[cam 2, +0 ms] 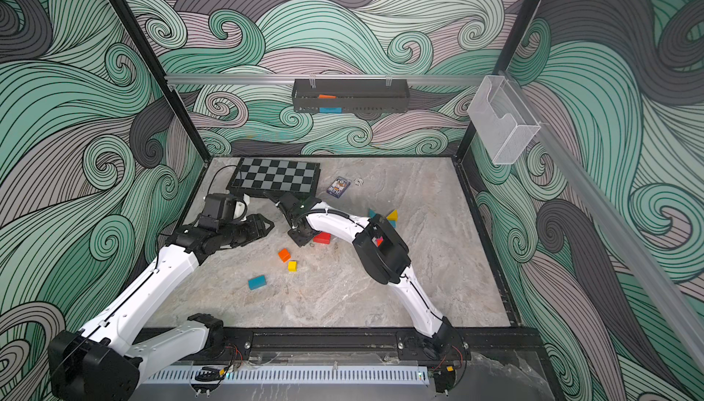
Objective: Assemble a carrot with building blocks
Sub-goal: Adjust the building block at the center of the board.
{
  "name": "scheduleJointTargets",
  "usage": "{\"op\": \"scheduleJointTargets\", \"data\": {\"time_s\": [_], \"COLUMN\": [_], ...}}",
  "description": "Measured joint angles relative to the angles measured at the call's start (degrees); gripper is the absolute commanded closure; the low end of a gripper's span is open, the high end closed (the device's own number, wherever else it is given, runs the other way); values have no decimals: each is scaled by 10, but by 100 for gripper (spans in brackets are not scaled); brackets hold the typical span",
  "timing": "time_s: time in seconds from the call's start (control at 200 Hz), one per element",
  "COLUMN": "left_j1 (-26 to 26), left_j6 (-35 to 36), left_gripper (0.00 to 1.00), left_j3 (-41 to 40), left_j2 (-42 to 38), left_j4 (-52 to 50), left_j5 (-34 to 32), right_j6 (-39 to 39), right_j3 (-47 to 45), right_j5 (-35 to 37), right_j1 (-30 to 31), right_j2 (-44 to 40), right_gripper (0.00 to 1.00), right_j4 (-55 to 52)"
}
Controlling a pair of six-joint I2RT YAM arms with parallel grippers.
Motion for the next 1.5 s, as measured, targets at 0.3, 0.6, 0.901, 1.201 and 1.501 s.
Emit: {"op": "scheduleJointTargets", "data": {"time_s": [0.3, 0.6, 0.901, 1.201, 1.501], "left_j1": [0, 0, 0, 0, 0], "left_j6": [-7, -11, -10, -10, -10], "left_gripper": [44, 45, 44, 44, 44], "left_j3": [0, 0, 0, 1, 1], "left_j2": [-29, 0, 17, 24, 24], "left_j4": [5, 24, 23, 24, 24], "left_j5": [-9, 11, 26, 28, 28], "right_j6": [22, 36, 47, 49, 49], "right_j3": [-126, -175, -179, -180, -179], "right_j5": [-23, -23, -17, -5, 4], "right_j1": [-7, -20, -28, -38, -45], "right_j2": [-144, -131, -110, -95, -89], "right_gripper": [69, 70, 70, 71, 71], "right_j4": [-1, 3, 27, 42, 50]}}
